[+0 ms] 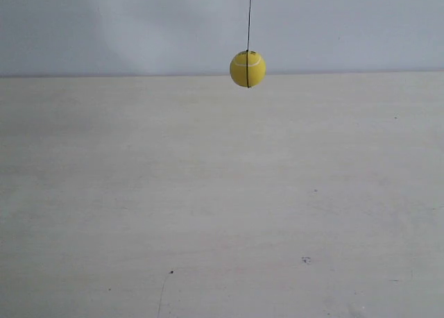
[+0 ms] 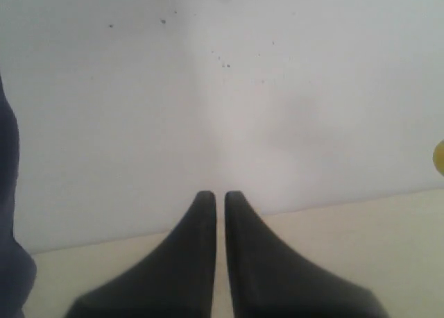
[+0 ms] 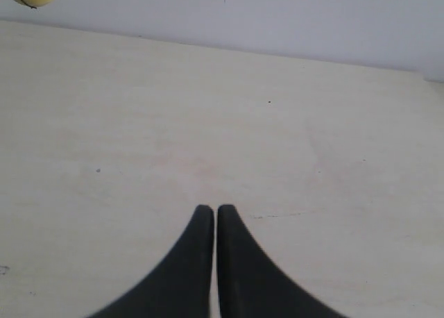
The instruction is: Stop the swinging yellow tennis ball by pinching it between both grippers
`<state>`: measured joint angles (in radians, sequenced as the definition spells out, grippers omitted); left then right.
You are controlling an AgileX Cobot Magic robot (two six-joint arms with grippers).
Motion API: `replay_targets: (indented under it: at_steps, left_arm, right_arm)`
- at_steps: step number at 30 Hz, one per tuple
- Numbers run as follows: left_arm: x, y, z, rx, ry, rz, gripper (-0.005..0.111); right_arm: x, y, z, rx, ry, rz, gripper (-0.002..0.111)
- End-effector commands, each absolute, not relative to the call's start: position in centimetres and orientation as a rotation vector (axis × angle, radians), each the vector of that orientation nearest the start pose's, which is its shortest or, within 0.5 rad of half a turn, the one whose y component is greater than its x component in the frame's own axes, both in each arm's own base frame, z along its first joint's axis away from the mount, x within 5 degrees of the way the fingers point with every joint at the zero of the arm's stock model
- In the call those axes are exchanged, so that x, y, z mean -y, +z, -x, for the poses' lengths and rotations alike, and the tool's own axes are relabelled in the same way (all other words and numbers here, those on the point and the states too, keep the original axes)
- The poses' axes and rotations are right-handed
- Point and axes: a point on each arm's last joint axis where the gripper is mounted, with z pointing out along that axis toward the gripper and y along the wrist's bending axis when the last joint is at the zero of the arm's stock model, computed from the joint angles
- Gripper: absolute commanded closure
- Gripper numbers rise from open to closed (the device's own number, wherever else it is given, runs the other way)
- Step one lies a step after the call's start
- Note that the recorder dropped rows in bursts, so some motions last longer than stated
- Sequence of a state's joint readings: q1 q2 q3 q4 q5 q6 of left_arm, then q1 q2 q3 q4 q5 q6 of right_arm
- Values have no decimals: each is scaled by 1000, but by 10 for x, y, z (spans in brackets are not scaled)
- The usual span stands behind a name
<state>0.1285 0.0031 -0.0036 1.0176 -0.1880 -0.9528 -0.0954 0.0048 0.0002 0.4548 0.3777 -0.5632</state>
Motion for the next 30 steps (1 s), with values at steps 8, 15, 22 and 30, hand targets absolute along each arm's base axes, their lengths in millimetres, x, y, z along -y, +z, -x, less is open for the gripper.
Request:
replay_targets:
  at_steps: [8, 15, 22, 30]
  left_arm:
    - [-8, 198, -56, -1648, 185, 21, 102]
    - [-8, 186, -54, -1792, 167, 36, 102]
    - [-8, 186, -54, -1791, 167, 36, 102]
    - [-8, 186, -54, -1790, 167, 36, 102]
  right_arm:
    - [-9, 183, -54, -1814, -14, 142, 108]
    - [-9, 183, -54, -1814, -14, 142, 108]
    - [-9, 183, -54, -1814, -14, 142, 108]
    - [-9, 183, -54, -1814, -14, 142, 108]
